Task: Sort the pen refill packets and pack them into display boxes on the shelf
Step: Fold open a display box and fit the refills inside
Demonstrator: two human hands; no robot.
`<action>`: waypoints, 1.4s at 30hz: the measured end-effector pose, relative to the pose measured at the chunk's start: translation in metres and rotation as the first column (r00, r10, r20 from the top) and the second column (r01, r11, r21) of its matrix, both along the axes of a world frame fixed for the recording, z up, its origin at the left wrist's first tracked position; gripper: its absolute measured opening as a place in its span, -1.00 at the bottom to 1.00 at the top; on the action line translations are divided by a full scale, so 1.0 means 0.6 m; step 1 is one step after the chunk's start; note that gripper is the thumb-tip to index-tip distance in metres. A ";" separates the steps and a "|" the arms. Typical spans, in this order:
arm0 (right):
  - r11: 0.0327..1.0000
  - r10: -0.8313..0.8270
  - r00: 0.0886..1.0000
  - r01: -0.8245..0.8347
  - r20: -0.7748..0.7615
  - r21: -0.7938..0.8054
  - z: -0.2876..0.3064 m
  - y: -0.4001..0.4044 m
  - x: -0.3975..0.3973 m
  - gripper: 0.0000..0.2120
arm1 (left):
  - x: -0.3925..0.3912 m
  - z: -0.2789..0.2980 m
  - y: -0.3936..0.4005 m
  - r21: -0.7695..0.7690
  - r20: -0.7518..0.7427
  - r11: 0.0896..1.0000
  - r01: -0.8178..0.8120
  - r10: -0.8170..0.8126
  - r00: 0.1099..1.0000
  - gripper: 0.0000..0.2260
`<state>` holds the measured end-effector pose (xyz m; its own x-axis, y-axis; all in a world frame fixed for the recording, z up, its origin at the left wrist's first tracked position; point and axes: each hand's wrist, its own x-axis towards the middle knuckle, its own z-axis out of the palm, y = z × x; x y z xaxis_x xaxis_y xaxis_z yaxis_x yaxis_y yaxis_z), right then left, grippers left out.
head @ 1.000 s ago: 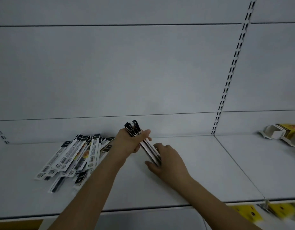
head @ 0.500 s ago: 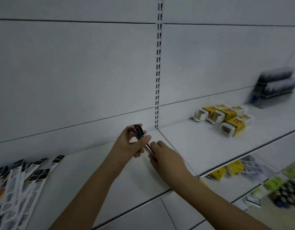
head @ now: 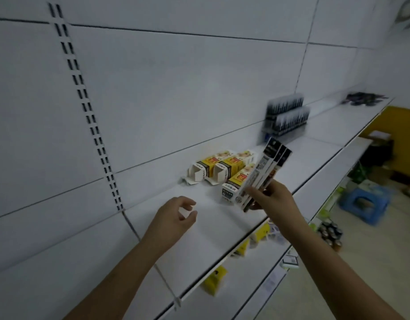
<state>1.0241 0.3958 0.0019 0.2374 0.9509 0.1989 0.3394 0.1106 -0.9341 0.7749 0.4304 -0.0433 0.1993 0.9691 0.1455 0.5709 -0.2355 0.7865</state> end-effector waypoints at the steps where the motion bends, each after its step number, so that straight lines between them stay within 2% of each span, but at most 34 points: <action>1: 1.000 0.005 0.998 -0.004 -0.055 0.021 0.004 0.020 0.022 -0.86 | 0.025 0.003 0.025 0.019 -0.011 1.000 -0.019 0.019 1.000 -0.84; 4: 0.997 0.020 0.985 -0.006 -0.173 0.080 0.015 0.088 0.084 -0.85 | 0.102 0.017 0.104 0.076 -0.018 0.993 -0.088 0.090 0.996 -0.80; 8: 0.994 0.050 0.974 -0.027 -0.221 0.104 0.019 0.195 0.148 -0.87 | 0.183 0.023 0.188 0.080 -0.067 0.978 -0.193 0.199 0.978 -0.78; 11: 0.993 0.080 0.971 -0.059 -0.225 0.102 0.014 0.263 0.173 -0.90 | 0.215 0.018 0.218 0.049 -0.155 0.959 -0.278 0.282 0.947 -0.80; 14: 0.992 0.120 0.969 -0.106 -0.216 0.075 0.001 0.308 0.181 -0.87 | 0.232 0.016 0.233 -0.014 -0.260 0.953 -0.304 0.290 0.921 -0.76; 18: 0.984 0.177 0.962 -0.173 -0.209 0.041 -0.010 0.332 0.181 -0.86 | 0.233 0.029 0.235 0.002 -0.216 0.936 -0.353 0.345 0.913 -0.85; 22: 0.973 0.230 0.927 -0.211 -0.296 0.097 0.023 0.330 0.179 -0.89 | 0.196 0.076 0.194 0.073 -0.091 0.947 -0.312 0.318 0.944 -0.88; 26: 0.949 0.309 0.890 -0.268 -0.335 0.164 0.077 0.313 0.149 -0.91 | 0.139 0.148 0.155 0.356 -0.214 0.894 -0.271 0.360 0.908 -0.80; 29: 0.907 0.412 0.869 -0.365 -0.273 0.209 0.120 0.295 0.108 -0.79 | 0.099 0.193 0.141 0.326 -0.181 0.910 -0.255 0.325 0.928 -0.86; 32: 0.863 0.489 0.840 -0.428 -0.234 0.267 0.158 0.270 0.064 -0.81 | 0.065 0.228 0.126 0.390 -0.224 0.889 -0.241 0.345 0.911 -0.77; 36: 0.797 0.596 0.764 -0.523 -0.248 0.302 0.186 0.245 0.009 -0.72 | 0.037 0.255 0.103 0.414 -0.296 0.901 -0.131 0.270 0.916 -0.78; 39: 0.748 0.664 0.680 -0.594 -0.312 0.297 0.192 0.231 -0.029 -0.69 | 0.021 0.248 0.094 0.365 -0.322 0.928 -0.078 0.204 0.924 -0.65; 42: 0.730 0.684 0.684 -0.635 -0.254 0.253 0.181 0.225 -0.059 -0.74 | 0.015 0.230 0.087 0.328 -0.281 0.944 -0.043 0.140 0.949 -0.52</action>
